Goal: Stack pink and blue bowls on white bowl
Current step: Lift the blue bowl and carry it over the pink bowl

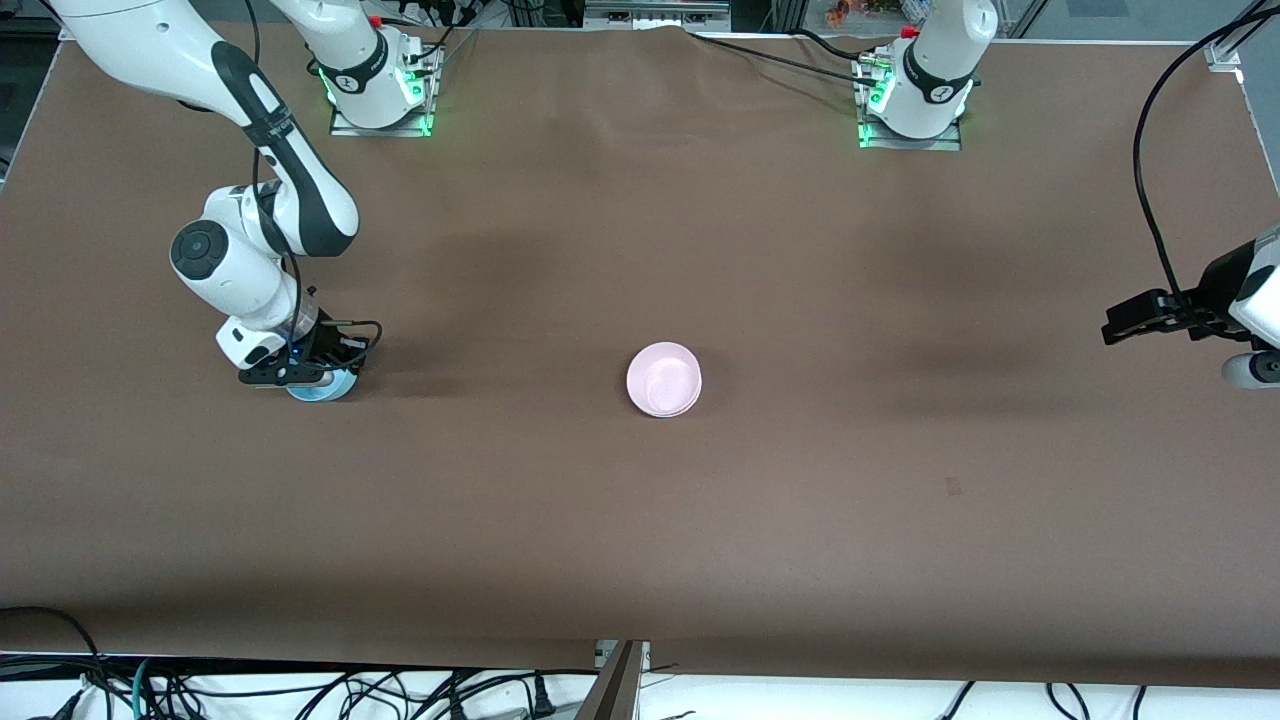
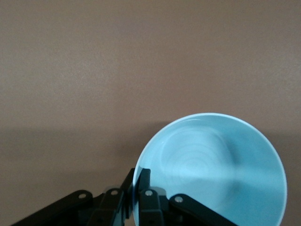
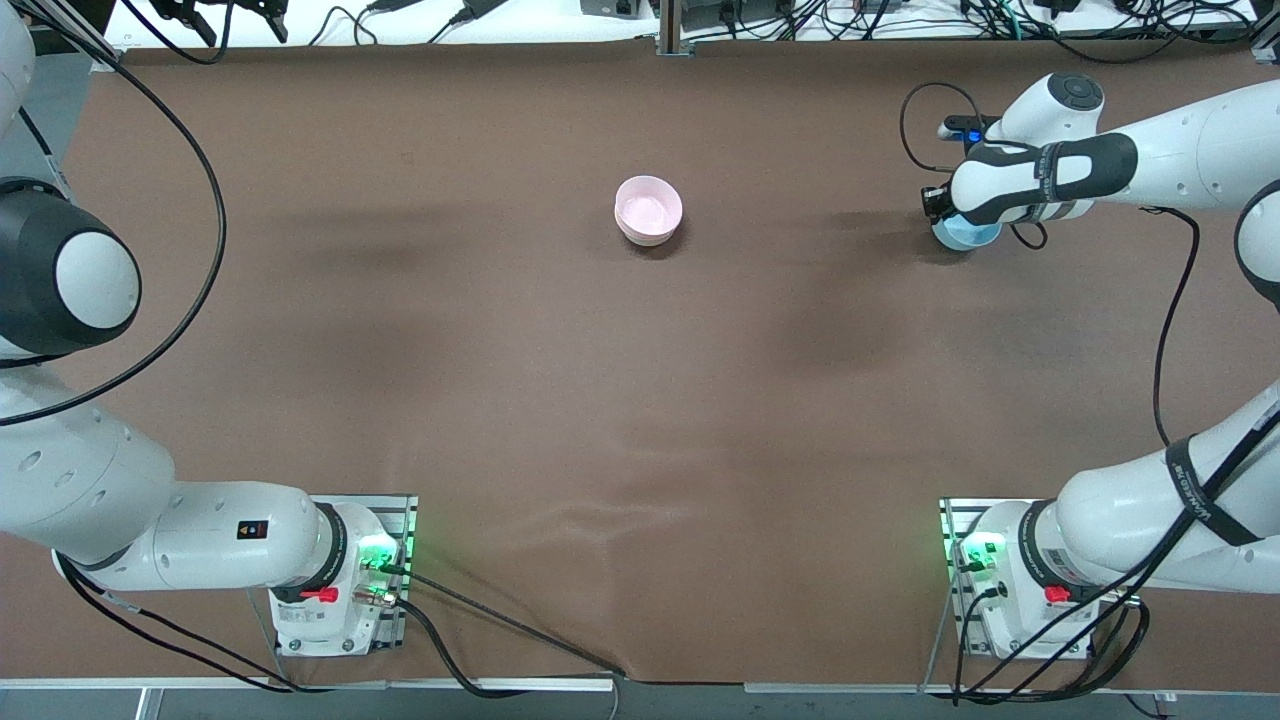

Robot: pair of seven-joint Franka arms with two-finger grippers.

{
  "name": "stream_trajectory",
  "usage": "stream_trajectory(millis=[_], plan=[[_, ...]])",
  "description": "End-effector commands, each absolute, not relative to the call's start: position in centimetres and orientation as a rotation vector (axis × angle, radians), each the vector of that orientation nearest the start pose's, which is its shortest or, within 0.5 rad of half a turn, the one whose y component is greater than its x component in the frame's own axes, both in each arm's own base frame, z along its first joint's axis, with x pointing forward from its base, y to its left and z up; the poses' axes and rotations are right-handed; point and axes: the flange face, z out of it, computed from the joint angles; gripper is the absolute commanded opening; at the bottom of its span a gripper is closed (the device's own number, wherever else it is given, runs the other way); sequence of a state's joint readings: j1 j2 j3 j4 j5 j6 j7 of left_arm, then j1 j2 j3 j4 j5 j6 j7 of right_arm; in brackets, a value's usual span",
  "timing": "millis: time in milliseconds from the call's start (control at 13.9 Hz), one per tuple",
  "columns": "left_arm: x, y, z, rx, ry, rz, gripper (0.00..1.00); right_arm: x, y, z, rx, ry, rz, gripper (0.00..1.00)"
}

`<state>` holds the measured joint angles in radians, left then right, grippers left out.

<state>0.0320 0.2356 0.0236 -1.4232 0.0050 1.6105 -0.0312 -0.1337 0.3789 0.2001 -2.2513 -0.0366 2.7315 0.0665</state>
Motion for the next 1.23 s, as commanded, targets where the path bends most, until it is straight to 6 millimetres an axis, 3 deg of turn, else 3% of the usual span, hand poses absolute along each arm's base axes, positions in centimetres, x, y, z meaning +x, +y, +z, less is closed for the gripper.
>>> stream_trajectory(millis=[0, 216, 433, 721, 1154], plan=[[63.0, 3.0, 56.2, -3.133, -0.139, 0.082, 1.00, 57.1, 4.0, 24.4, -3.084, -0.065, -0.109, 0.00], [63.0, 3.0, 56.2, -3.134, -0.139, 0.082, 1.00, 59.8, 4.1, 30.2, -3.133, -0.124, -0.033, 0.00], [63.1, 2.9, 56.1, -3.134, -0.136, 0.084, 1.00, 61.2, 7.6, 34.1, -3.133, -0.142, -0.029, 0.00], [63.1, 3.0, 56.1, -3.136, -0.139, 0.084, 1.00, 60.0, 15.1, 35.4, -3.230, -0.028, -0.072, 0.00], [63.2, 3.2, 56.0, -3.137, -0.146, 0.087, 1.00, 56.3, 25.5, 36.9, -3.164, 0.096, -0.087, 0.00]])
